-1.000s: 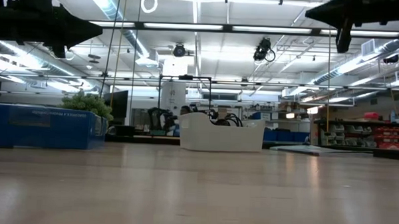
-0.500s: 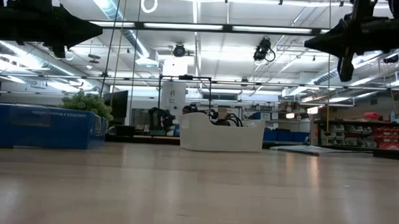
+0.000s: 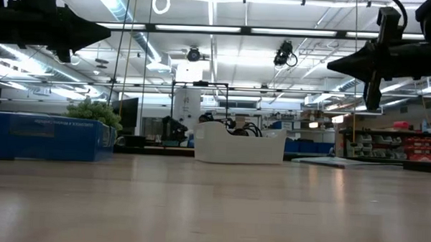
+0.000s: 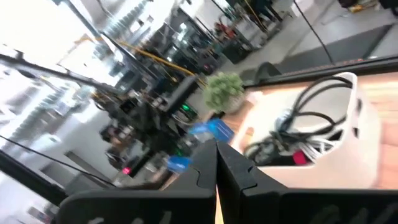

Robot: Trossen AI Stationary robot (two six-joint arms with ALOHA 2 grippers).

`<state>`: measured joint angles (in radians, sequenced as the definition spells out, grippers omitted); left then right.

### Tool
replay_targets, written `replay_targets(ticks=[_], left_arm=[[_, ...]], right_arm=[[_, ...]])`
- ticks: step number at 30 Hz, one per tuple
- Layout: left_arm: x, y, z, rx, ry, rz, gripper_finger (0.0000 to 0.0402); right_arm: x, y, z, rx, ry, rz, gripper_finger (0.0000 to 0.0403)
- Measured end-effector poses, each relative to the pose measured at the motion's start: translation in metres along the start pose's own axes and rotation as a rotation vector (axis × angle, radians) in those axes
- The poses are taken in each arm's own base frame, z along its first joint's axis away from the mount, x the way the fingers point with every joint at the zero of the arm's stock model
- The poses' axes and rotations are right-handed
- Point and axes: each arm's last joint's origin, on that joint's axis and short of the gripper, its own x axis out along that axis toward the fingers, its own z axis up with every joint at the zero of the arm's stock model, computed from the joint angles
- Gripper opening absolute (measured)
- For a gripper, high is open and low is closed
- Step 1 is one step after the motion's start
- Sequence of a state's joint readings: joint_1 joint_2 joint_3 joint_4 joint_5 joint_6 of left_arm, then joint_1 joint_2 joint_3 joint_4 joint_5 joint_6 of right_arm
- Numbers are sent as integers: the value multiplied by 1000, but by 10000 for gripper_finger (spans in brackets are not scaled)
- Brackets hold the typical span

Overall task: Pick and place USB-C Cables
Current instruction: Return to Home Position

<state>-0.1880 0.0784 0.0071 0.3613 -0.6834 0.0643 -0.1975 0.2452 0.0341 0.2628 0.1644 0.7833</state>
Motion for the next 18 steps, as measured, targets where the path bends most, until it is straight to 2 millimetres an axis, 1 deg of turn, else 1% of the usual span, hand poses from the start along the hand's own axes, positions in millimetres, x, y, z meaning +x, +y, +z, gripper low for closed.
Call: replay_targets(ticks=[3, 8, 14, 18], left_arm=[[0, 0, 0, 0, 0, 0, 43], [0, 0, 0, 0, 0, 0, 43], [0, 0, 0, 0, 0, 0, 43], [0, 0, 0, 1, 0, 0, 43]], right_arm=[[0, -4, -4, 29, -9, 6, 3], [0, -5, -5, 25, -1, -1, 3], [0, -6, -6, -41, 13, -11, 6], [0, -8, -10, -40, 79, -6, 17]])
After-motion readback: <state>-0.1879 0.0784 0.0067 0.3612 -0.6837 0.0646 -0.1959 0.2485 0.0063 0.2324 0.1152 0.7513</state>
